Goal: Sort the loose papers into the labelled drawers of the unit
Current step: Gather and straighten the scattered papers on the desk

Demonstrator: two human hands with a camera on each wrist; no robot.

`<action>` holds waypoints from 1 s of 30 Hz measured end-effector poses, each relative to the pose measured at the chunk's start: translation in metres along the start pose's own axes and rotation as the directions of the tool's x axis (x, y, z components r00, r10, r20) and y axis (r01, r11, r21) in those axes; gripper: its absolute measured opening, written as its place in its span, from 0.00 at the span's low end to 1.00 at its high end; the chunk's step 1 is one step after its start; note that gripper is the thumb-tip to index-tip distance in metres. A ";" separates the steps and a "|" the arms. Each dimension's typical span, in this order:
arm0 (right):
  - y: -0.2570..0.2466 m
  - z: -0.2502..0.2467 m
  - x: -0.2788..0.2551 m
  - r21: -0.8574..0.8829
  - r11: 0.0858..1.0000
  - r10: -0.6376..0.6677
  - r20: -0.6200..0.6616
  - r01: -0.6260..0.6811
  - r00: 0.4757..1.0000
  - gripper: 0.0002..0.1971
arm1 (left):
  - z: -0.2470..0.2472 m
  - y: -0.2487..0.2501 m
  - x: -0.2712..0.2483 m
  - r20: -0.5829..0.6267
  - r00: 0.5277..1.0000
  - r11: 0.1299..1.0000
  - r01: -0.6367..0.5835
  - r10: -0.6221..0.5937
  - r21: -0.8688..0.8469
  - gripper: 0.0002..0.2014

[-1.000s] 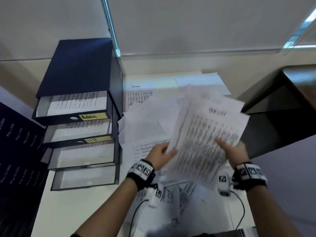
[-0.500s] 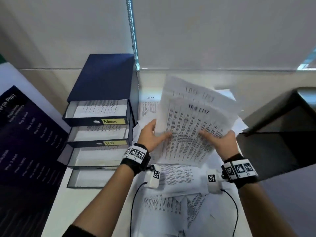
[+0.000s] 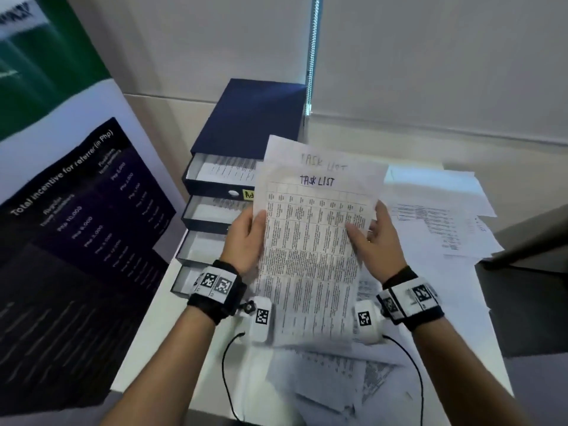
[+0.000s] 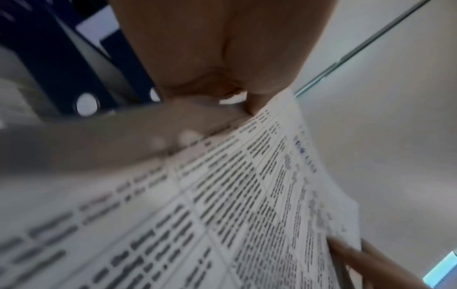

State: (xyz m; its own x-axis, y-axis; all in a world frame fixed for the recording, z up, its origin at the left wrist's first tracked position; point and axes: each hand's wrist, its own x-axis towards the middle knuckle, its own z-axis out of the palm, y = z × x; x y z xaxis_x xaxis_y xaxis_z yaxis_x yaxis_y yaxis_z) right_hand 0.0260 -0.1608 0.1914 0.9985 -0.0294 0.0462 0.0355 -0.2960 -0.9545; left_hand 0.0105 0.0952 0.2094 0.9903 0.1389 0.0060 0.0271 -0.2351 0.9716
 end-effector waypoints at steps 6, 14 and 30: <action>-0.016 0.102 -0.020 0.058 0.997 0.036 0.265 -0.054 0.964 0.38 | -0.097 -0.031 -0.023 -0.094 0.982 0.982 0.170 -0.162 0.085 0.16; 0.051 0.174 -0.055 -0.161 0.822 0.520 0.606 -0.547 0.603 0.18 | -0.178 -0.108 -0.085 0.077 0.825 0.826 0.549 -0.560 0.129 0.47; 0.062 0.172 -0.025 -0.291 0.659 0.699 0.577 -0.693 0.422 0.55 | -0.173 -0.118 -0.048 0.044 0.864 0.863 0.504 -0.502 -0.046 0.26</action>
State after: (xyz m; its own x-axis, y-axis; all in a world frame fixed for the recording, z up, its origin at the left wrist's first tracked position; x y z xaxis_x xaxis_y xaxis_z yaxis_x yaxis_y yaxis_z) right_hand 0.0105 -0.0143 0.0809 0.4707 0.3317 -0.8176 -0.6812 -0.4523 -0.5757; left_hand -0.0640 0.2830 0.1357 0.8477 0.1962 -0.4929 0.5158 -0.0881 0.8521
